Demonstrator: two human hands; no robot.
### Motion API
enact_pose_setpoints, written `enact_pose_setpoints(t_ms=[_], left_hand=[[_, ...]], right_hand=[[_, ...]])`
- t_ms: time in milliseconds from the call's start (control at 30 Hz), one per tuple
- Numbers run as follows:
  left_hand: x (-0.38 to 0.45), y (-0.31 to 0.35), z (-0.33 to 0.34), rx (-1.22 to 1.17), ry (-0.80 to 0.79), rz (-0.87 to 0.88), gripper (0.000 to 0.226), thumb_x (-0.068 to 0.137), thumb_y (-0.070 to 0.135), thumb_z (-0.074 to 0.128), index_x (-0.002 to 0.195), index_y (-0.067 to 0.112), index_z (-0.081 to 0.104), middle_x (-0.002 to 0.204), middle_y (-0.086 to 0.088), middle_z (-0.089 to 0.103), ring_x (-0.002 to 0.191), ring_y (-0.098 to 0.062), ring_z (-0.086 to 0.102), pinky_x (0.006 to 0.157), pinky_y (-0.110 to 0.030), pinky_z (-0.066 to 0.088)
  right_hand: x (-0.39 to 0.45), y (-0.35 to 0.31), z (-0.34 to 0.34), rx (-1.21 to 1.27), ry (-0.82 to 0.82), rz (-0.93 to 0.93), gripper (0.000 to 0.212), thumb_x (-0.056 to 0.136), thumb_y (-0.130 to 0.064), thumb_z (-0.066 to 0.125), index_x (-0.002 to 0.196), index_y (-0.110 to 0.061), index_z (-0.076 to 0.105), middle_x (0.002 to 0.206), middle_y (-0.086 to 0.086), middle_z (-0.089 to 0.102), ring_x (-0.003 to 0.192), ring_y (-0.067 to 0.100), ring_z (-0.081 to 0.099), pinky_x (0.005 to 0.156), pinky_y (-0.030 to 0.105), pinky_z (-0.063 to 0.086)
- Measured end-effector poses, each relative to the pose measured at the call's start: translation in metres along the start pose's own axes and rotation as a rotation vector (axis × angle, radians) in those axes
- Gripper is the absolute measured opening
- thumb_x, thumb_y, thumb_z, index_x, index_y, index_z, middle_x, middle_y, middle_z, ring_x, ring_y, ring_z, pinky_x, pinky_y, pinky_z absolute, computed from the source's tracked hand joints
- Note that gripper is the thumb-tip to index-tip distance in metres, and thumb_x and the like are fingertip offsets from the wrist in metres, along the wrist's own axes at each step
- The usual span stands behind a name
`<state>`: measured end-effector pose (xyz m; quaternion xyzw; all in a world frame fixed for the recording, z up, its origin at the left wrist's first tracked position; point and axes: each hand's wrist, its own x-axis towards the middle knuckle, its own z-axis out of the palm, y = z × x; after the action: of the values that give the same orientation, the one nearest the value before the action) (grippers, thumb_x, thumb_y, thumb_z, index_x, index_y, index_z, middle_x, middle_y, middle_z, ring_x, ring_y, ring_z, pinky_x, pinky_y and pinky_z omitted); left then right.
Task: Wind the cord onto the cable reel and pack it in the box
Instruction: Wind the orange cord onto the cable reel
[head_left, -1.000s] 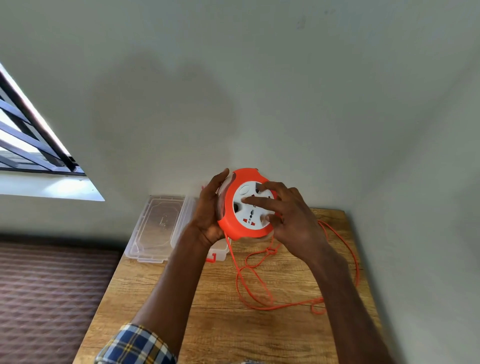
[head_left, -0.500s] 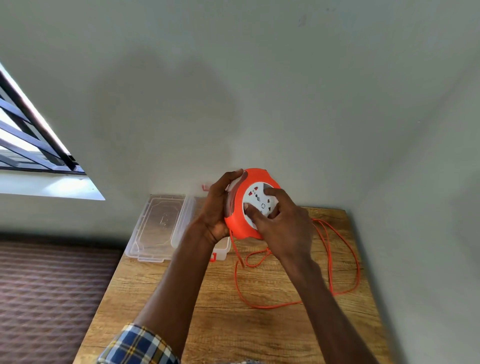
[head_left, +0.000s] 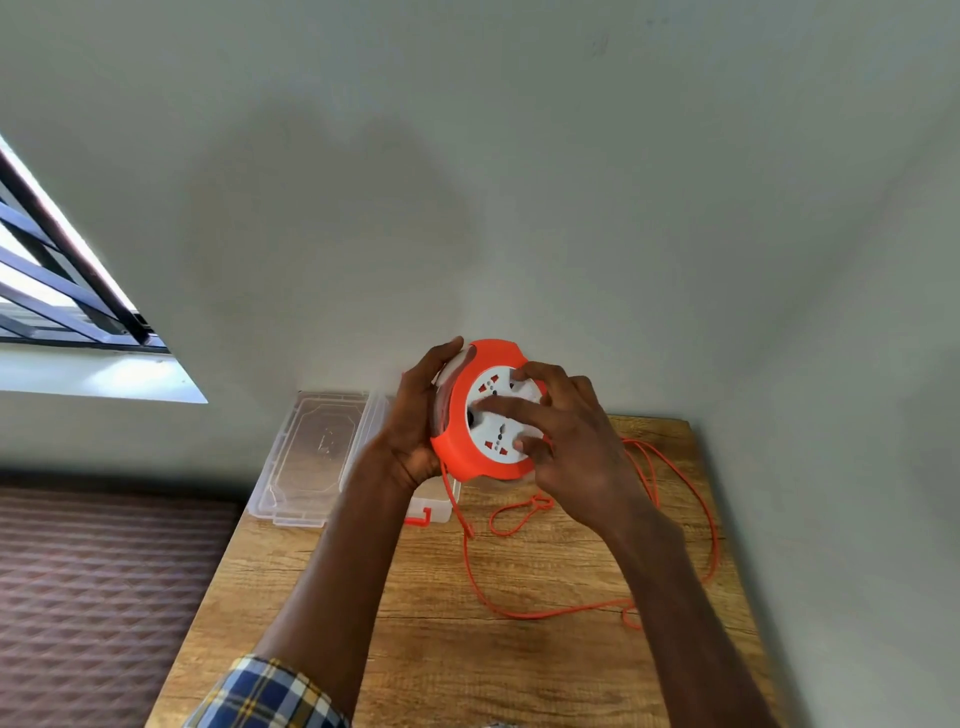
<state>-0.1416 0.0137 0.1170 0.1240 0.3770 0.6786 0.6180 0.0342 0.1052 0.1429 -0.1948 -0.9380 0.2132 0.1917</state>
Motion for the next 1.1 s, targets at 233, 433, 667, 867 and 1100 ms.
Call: enact_pose_setpoints(t_ms=[233,433,667,867,1100], left_hand=[[-0.002,0.006,-0.008,-0.01,-0.1,-0.069,0.075,0.098,0.059,0.062,0.155,0.011,0.053,0.148,-0.02,0.057,0.127,-0.04,0.059,0.116,-0.056,0.041],[0.0,0.003,-0.012,0.008,-0.069,-0.093,0.07,0.093,0.059,0.068,0.144,0.011,0.065,0.132,-0.018,0.067,0.112,-0.035,0.067,0.102,-0.051,0.052],[0.0,0.006,-0.011,0.01,-0.093,-0.08,0.078,0.095,0.056,0.068,0.156,0.011,0.052,0.147,-0.02,0.054,0.12,-0.037,0.061,0.112,-0.052,0.044],[0.004,0.002,0.0,-0.044,-0.073,-0.019,0.077,0.096,0.05,0.068,0.158,0.008,0.048,0.145,-0.022,0.056,0.127,-0.039,0.057,0.118,-0.056,0.04],[0.002,0.002,-0.001,-0.057,-0.062,-0.029,0.069,0.096,0.053,0.067,0.146,0.006,0.061,0.135,-0.02,0.065,0.115,-0.038,0.066,0.102,-0.051,0.054]], right_hand=[[-0.005,0.01,-0.004,0.041,-0.052,-0.033,0.067,0.091,0.002,0.067,0.13,-0.053,0.062,0.15,-0.016,0.045,0.123,0.013,0.039,0.094,0.042,0.053],[-0.003,0.005,0.006,-0.03,-0.038,-0.025,0.066,0.093,-0.011,0.07,0.14,-0.054,0.053,0.144,-0.008,0.05,0.127,0.017,0.039,0.096,0.04,0.054],[-0.008,0.009,0.018,0.013,0.135,0.021,0.055,0.082,-0.025,0.078,0.128,-0.052,0.064,0.117,-0.021,0.06,0.102,0.009,0.046,0.069,0.034,0.054],[-0.005,-0.02,0.031,0.061,0.372,0.33,0.06,0.072,-0.074,0.066,0.124,-0.046,0.052,0.086,-0.017,0.069,0.077,0.006,0.066,0.06,0.023,0.048],[-0.003,-0.009,0.025,-0.028,0.3,0.149,0.045,0.09,-0.058,0.06,0.128,-0.034,0.058,0.108,-0.008,0.066,0.099,0.015,0.058,0.064,0.019,0.041]])
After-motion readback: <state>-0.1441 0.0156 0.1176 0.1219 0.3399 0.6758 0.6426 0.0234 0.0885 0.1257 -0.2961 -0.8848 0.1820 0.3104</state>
